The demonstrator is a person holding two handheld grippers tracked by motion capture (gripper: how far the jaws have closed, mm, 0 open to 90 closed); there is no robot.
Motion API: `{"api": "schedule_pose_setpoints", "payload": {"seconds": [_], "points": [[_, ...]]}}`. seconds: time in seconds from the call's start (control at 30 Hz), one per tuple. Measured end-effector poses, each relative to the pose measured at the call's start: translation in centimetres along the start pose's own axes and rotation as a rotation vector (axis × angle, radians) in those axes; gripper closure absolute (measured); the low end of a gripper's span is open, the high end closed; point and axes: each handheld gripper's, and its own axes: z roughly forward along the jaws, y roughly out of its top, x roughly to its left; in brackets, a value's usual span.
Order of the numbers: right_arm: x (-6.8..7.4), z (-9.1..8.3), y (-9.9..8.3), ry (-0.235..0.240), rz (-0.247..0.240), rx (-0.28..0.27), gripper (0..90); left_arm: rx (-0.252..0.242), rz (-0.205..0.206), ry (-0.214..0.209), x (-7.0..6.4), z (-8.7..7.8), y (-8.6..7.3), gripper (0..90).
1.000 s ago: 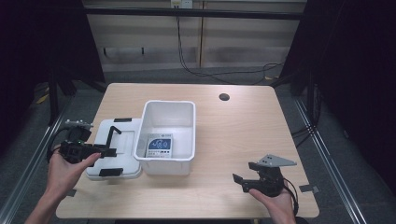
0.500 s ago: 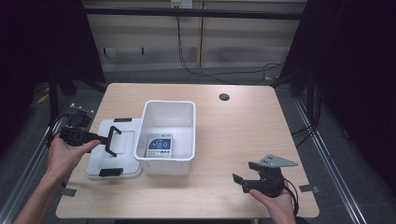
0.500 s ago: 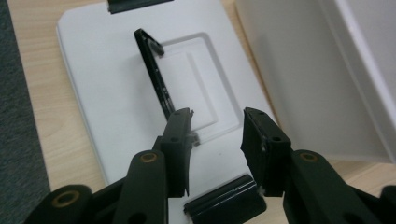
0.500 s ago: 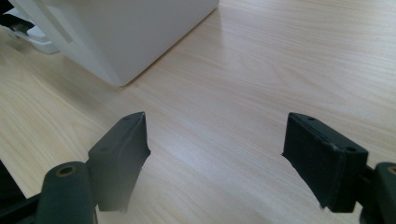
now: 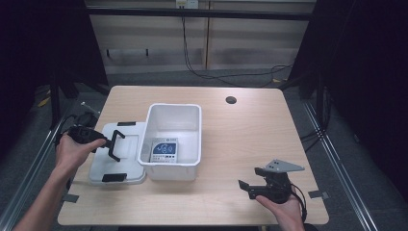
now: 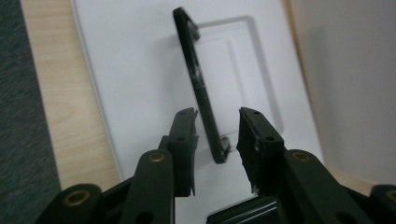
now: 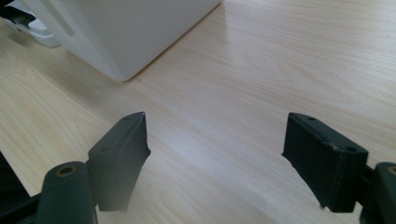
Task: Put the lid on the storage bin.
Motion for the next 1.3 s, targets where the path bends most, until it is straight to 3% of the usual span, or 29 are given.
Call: {"api": "schedule_pose_setpoints", "payload": {"seconds": [0.13,0.4,0.47,0.63,0.87,1.3], "points": [[0.0,0.0,0.0,0.002,-0.005,0.007,21.4,0.028,-0.039,0.03,-0.2,0.8,0.6,67.0],[0.1,0.2,0.0,0.01,-0.005,0.019,20.9,0.08,-0.069,0.076,-0.5,2.2,2.0,67.2],[0.1,0.3,0.0,0.013,-0.005,0.023,20.9,0.084,-0.096,0.11,-0.7,2.7,2.2,67.9],[0.0,0.3,0.0,0.02,-0.007,0.028,20.7,0.108,-0.111,0.126,-1.2,3.4,2.7,68.7],[0.0,0.5,0.0,0.022,-0.008,0.039,19.9,0.129,-0.114,0.115,-1.5,4.2,3.0,79.0],[0.0,0.7,0.0,0.024,-0.005,0.048,19.4,0.131,-0.16,0.094,-1.6,4.4,3.4,83.5]]}}
